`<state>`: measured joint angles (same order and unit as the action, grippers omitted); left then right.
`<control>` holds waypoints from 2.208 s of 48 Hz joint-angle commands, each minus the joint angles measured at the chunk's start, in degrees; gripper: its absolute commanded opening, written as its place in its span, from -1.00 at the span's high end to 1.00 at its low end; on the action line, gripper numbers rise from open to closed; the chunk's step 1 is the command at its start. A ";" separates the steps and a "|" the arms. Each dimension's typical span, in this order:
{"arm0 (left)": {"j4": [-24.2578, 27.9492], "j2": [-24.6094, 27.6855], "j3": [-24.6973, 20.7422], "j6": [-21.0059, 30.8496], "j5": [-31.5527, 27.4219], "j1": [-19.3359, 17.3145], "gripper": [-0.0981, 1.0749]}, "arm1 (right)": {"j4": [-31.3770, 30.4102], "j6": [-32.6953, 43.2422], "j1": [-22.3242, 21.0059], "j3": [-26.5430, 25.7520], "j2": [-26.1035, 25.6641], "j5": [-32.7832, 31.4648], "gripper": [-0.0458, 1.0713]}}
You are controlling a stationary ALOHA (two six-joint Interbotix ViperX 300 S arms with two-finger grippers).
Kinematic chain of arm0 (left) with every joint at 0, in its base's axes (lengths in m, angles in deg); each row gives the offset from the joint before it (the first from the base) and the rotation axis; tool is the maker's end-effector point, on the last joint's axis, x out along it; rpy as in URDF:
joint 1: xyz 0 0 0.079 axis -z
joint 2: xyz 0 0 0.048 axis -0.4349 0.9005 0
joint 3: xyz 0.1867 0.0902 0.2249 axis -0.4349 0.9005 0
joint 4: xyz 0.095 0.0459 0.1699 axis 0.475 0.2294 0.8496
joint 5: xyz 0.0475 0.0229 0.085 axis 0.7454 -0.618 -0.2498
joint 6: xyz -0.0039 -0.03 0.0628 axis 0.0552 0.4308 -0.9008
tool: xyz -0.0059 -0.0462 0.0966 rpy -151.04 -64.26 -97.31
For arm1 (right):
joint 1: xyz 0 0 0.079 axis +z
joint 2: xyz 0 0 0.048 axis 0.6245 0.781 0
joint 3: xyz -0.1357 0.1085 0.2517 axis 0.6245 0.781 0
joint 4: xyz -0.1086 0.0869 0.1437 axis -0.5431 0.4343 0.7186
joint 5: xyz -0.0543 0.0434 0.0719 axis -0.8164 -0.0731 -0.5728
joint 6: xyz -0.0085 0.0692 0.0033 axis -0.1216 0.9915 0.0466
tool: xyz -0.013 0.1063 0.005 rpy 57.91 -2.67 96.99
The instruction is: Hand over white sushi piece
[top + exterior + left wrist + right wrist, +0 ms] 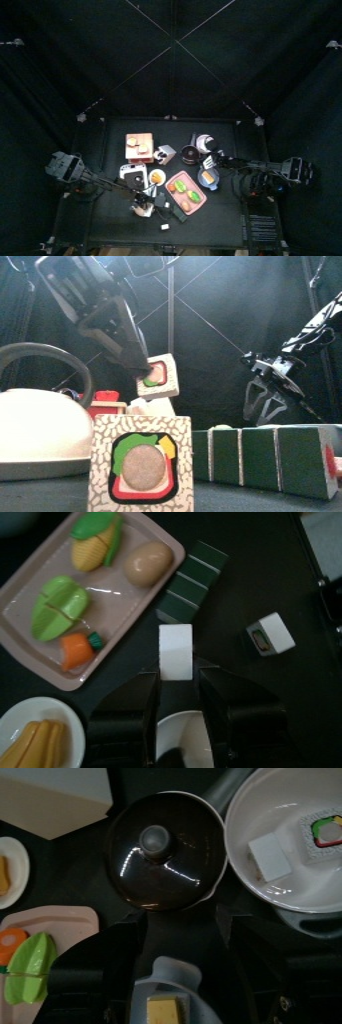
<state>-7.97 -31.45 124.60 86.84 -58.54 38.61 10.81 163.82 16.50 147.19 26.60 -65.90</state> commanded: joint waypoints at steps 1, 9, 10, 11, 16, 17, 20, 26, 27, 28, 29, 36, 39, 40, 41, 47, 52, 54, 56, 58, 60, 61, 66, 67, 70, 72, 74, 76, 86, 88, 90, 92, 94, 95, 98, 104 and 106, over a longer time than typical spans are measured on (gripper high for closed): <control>-0.09 -2.81 0.00 -0.26 2.64 -2.90 -0.21 | -0.26 -0.09 0.62 -2.20 0.09 0.26 -0.69; -0.09 -6.42 1.32 -0.18 5.27 -7.47 -0.21 | -2.20 -0.09 2.20 -4.57 0.26 0.26 -0.69; -0.26 -6.86 1.49 -0.18 5.71 -8.00 -0.21 | -2.72 -0.09 2.37 -4.83 0.18 0.26 -0.69; -0.18 -7.29 1.76 -0.18 5.98 -8.53 -0.21 | -3.16 -0.09 2.64 -5.19 0.09 0.35 -0.69; -0.26 -9.49 3.34 -0.09 7.65 -11.34 -0.21 | -5.54 -0.18 3.96 -6.86 -0.26 1.49 -0.69; -0.26 -9.93 3.69 -0.09 8.09 -11.95 -0.21 | -5.98 -0.09 4.13 -7.12 -0.35 1.93 -0.69; -0.26 -11.25 4.83 -0.09 9.93 -13.62 -0.21 | -7.38 -0.18 4.48 -8.17 -0.53 3.69 -0.69; -0.26 -13.18 6.94 -0.09 13.36 -15.91 -0.21 | -10.28 -0.18 5.19 -10.46 -0.53 9.84 -0.69; -0.26 -13.45 7.29 0.00 13.97 -16.26 -0.21 | -10.81 -0.18 5.27 -10.81 -0.53 10.99 -0.69; -0.26 -13.80 7.73 0.00 14.59 -16.44 -0.21 | -11.25 -0.26 5.36 -11.16 -0.44 12.22 -0.69; -0.26 -13.97 8.26 0.00 15.29 -16.70 -0.21 | -11.87 -0.26 5.54 -11.43 -0.35 13.45 -0.69; -0.70 -14.68 11.78 -0.09 23.64 -17.58 -0.21 | -16.17 -0.26 6.06 -13.45 0.70 21.18 -0.69; -0.97 -14.94 12.48 -0.09 26.37 -17.67 -0.21 | -17.93 -0.35 6.33 -14.33 1.67 23.99 -0.69; -1.05 -14.94 12.74 -0.09 27.42 -17.67 -0.21 | -18.19 -0.35 6.42 -14.59 2.02 24.61 -0.69; -1.14 -14.94 12.92 -0.09 27.95 -17.67 -0.21 | -18.54 -0.35 6.50 -14.77 2.37 25.14 -0.69; -2.02 -14.94 13.27 -0.09 29.00 -17.67 -0.21 | -19.60 -0.35 7.03 -16.70 4.83 27.07 -0.69; -3.34 -14.77 13.36 -0.09 29.00 -17.75 -0.21 | -20.30 -0.35 7.65 -18.02 6.50 27.69 -0.69; -3.87 -14.59 13.36 -0.09 29.00 -17.67 -0.21 | -20.65 -0.35 7.82 -18.37 6.94 27.69 -0.69; -4.48 -14.41 13.36 -0.09 29.00 -17.67 -0.21 | -20.83 -0.35 8.17 -18.72 7.38 27.86 -0.69; -4.83 -14.24 13.36 -0.09 29.00 -17.75 -0.21 | -21.01 -0.35 8.44 -18.98 7.73 27.95 -0.69; -5.27 -14.15 13.27 -0.09 29.09 -17.67 -0.21 | -21.09 -0.35 8.79 -19.16 8.00 28.21 -0.69; -5.36 -13.97 13.36 -0.09 29.18 -17.75 -0.21 | -21.09 -0.35 8.96 -19.25 8.17 28.30 -0.69; -5.36 -13.45 13.27 -0.09 29.27 -17.75 -0.21 | -21.53 -0.35 9.58 -19.86 8.53 28.92 -0.69; -5.36 -13.27 13.27 -0.09 29.27 -17.75 -0.21 | -21.62 -0.35 9.76 -19.95 8.61 29.00 -0.69; -5.45 -12.92 13.18 -0.09 29.27 -17.84 -0.21 | -21.97 -0.35 10.02 -20.30 8.61 29.18 -0.69; -5.36 -12.83 13.10 -0.09 29.27 -17.93 -0.21 | -22.15 -0.35 10.20 -20.39 8.61 29.09 -0.69; -5.36 -12.74 13.18 -0.09 29.27 -18.02 -0.21 | -22.41 -0.35 10.28 -20.48 8.61 29.18 -0.69; -5.36 -12.74 13.27 -0.09 29.27 -18.19 -0.21 | -22.68 -0.35 10.28 -20.48 8.53 29.18 -0.69; -5.89 -12.39 13.45 -0.09 29.27 -19.34 -0.21 | -23.20 -0.35 10.72 -20.57 8.17 29.36 -0.69; -5.89 -12.30 13.45 -0.09 29.27 -19.34 -0.21 | -23.20 -0.35 10.81 -20.65 8.35 29.36 -0.69; -5.89 -12.22 13.45 -0.09 29.27 -19.34 -0.21 | -23.20 -0.35 10.81 -20.83 8.79 29.36 -0.69; -5.98 -12.13 13.36 -0.09 29.36 -19.34 -0.21 | -23.20 -0.35 10.90 -20.92 8.96 29.36 -0.69; -5.98 -12.04 13.36 -0.09 29.44 -19.25 -0.21 | -23.20 -0.35 10.90 -21.09 9.23 29.36 -0.69; -5.89 -12.04 13.36 -0.09 29.44 -19.34 -0.21 | -23.20 -0.35 10.90 -21.09 9.32 29.36 -0.69; -5.98 -12.04 13.36 -0.09 29.44 -19.34 -0.21 | -23.20 -0.35 10.81 -21.45 9.58 29.36 -0.69; -5.89 -12.04 13.27 -0.18 29.53 -19.34 -0.21 | -23.20 -0.35 10.46 -22.32 10.63 29.36 -0.69; -5.89 -11.95 13.27 -0.18 29.53 -19.34 -0.21 | -23.20 -0.35 10.46 -22.68 10.99 29.36 -0.69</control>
<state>-13.86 -43.05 138.66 86.75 -29.71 19.45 -12.48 163.56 27.13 126.45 37.94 -36.89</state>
